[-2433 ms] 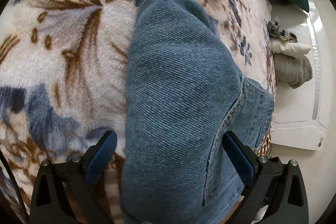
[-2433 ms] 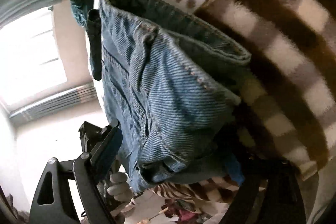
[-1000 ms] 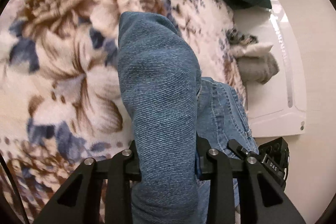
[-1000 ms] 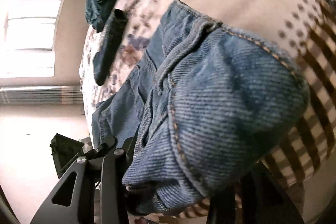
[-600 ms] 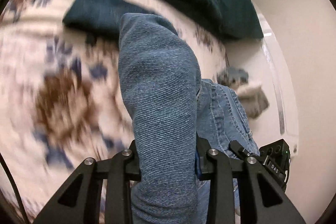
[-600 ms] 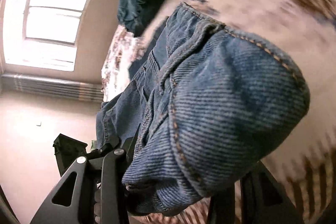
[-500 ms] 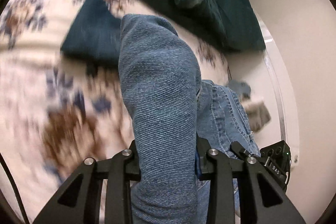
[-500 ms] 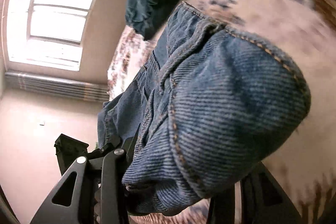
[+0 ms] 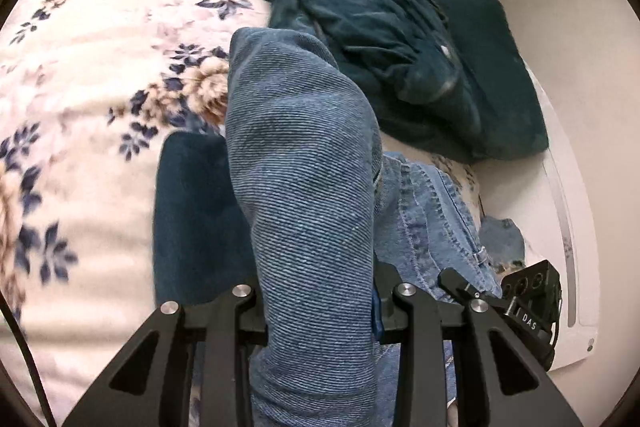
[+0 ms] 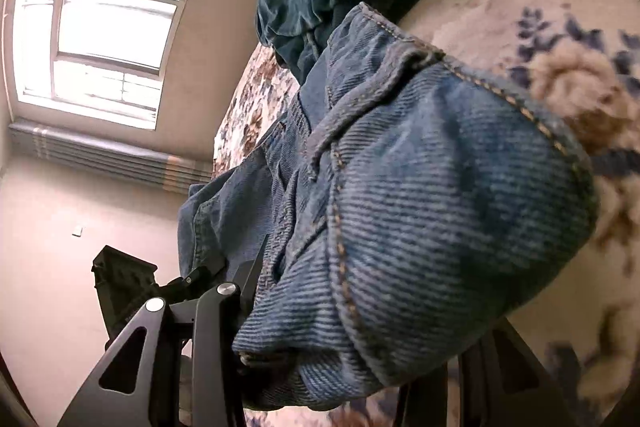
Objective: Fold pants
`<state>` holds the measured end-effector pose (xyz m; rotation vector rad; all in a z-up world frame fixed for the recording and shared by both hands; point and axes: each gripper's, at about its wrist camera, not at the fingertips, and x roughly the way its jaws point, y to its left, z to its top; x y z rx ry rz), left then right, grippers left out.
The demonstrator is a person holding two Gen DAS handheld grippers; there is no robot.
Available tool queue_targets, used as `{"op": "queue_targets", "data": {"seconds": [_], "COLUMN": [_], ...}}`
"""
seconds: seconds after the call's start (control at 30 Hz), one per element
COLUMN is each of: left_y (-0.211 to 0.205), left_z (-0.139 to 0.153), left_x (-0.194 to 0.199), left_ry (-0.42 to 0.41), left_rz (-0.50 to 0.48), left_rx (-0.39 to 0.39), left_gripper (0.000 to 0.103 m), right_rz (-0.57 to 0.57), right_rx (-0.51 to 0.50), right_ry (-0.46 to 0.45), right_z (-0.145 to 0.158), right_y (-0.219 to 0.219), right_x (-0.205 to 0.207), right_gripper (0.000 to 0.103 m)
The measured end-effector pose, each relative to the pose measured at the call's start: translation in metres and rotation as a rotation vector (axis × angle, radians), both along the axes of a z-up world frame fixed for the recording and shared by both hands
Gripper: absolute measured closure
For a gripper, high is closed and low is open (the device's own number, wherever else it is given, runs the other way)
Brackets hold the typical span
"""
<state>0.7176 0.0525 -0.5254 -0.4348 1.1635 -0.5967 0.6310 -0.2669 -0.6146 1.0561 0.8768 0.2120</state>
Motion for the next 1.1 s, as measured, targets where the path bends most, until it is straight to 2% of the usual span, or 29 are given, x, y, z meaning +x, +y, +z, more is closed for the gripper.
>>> {"op": "queue_targets", "data": {"seconds": [0.13, 0.27, 0.3, 0.37, 0.4, 0.43, 0.47, 0.53, 0.57, 0.6, 0.63, 0.7, 0.73, 0.8, 0.9, 1.1], "left_y": [0.005, 0.007, 0.007, 0.01, 0.012, 0.013, 0.013, 0.008, 0.004, 0.001, -0.005, -0.008, -0.011, -0.011, -0.013, -0.014], "left_z": [-0.029, -0.06, -0.065, -0.065, -0.061, -0.059, -0.054, -0.039, -0.034, -0.027, -0.018, -0.008, -0.001, 0.006, 0.023, 0.074], "left_x": [0.031, 0.039, 0.039, 0.033, 0.03, 0.028, 0.026, 0.013, 0.005, -0.003, -0.017, -0.034, -0.047, -0.063, -0.084, -0.122], "left_ry": [0.036, 0.098, 0.107, 0.125, 0.135, 0.146, 0.156, 0.12, 0.098, 0.07, 0.032, 0.003, -0.004, -0.011, -0.014, -0.06], "left_rz": [-0.003, -0.009, -0.013, 0.005, 0.023, 0.041, 0.06, 0.081, 0.088, 0.098, 0.103, 0.113, 0.118, 0.125, 0.134, 0.162], "left_rx": [-0.001, 0.031, 0.047, 0.072, 0.078, 0.085, 0.117, 0.221, 0.288, 0.352, 0.431, 0.487, 0.51, 0.524, 0.548, 0.586], "left_gripper": [0.073, 0.072, 0.068, 0.062, 0.058, 0.055, 0.051, 0.042, 0.028, 0.017, 0.013, 0.011, 0.008, 0.004, 0.004, 0.004], "right_rz": [-0.015, -0.004, 0.01, 0.033, 0.054, 0.073, 0.097, 0.13, 0.137, 0.137, 0.138, 0.145, 0.15, 0.162, 0.177, 0.147], "right_rx": [-0.001, -0.023, -0.033, -0.058, -0.077, -0.096, -0.145, -0.25, -0.372, -0.452, -0.525, -0.745, -0.81, -0.86, -0.848, -0.937], "right_ry": [0.022, 0.057, 0.077, 0.123, 0.153, 0.185, 0.225, 0.247, 0.277, 0.296, 0.304, 0.332, 0.336, 0.353, 0.37, 0.327], "right_z": [-0.027, -0.043, -0.044, -0.043, -0.04, -0.037, -0.032, -0.018, -0.003, 0.007, 0.017, 0.041, 0.049, 0.056, 0.073, 0.147], "right_y": [0.007, 0.01, 0.011, 0.01, 0.008, 0.006, 0.005, 0.006, 0.009, 0.012, 0.015, 0.027, 0.032, 0.034, 0.036, 0.061], "right_x": [0.018, 0.022, 0.023, 0.021, 0.022, 0.02, 0.016, 0.009, 0.005, 0.003, 0.001, -0.003, -0.003, -0.011, -0.02, -0.071], "right_gripper": [0.06, 0.058, 0.055, 0.042, 0.04, 0.03, 0.02, 0.017, 0.006, 0.005, 0.005, 0.005, 0.005, 0.005, 0.005, 0.005]}}
